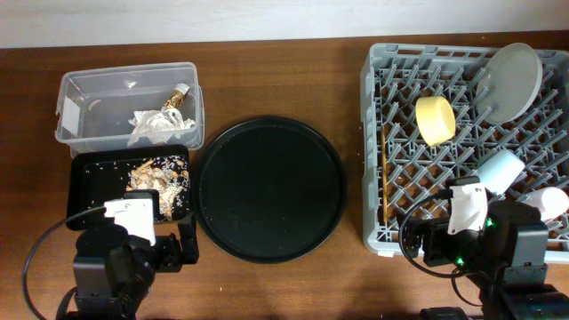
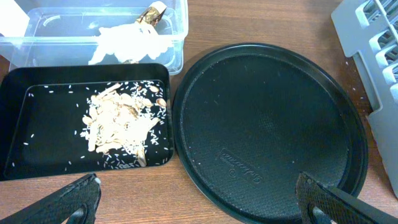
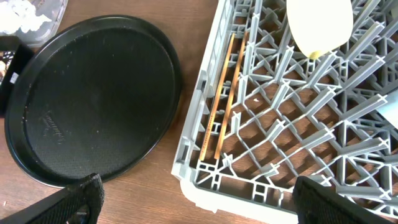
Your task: Sort waste into correct bins and load items into the dishwasher rack
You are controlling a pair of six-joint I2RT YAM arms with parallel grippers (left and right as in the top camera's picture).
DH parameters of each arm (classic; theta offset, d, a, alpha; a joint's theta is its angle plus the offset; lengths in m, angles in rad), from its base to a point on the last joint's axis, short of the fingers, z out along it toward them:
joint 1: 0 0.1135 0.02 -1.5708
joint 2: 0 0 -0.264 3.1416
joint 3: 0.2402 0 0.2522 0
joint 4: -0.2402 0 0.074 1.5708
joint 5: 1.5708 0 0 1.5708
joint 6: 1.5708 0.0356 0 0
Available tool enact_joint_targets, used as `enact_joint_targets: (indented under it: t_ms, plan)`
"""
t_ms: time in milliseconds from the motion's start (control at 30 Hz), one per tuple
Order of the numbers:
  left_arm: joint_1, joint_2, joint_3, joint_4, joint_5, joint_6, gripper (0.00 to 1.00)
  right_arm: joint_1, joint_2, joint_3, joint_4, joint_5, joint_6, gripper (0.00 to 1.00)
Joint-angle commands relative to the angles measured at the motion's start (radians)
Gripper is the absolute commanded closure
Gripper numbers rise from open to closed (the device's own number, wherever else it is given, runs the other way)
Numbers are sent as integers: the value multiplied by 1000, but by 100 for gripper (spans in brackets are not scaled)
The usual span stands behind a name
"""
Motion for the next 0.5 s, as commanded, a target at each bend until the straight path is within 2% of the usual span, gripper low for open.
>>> enact_joint_targets:
  t_ms: [0,267,467]
  plan:
    - [2,-3,-15,4,0,12,1,3,-1,-9,0,-10,0,2]
    - [2,-3,-15,4,0,12,1,3,-1,-9,0,-10,0,2]
    - [2,-3,-15,4,0,12,1,3,-83,-25,-4,55,-26,2]
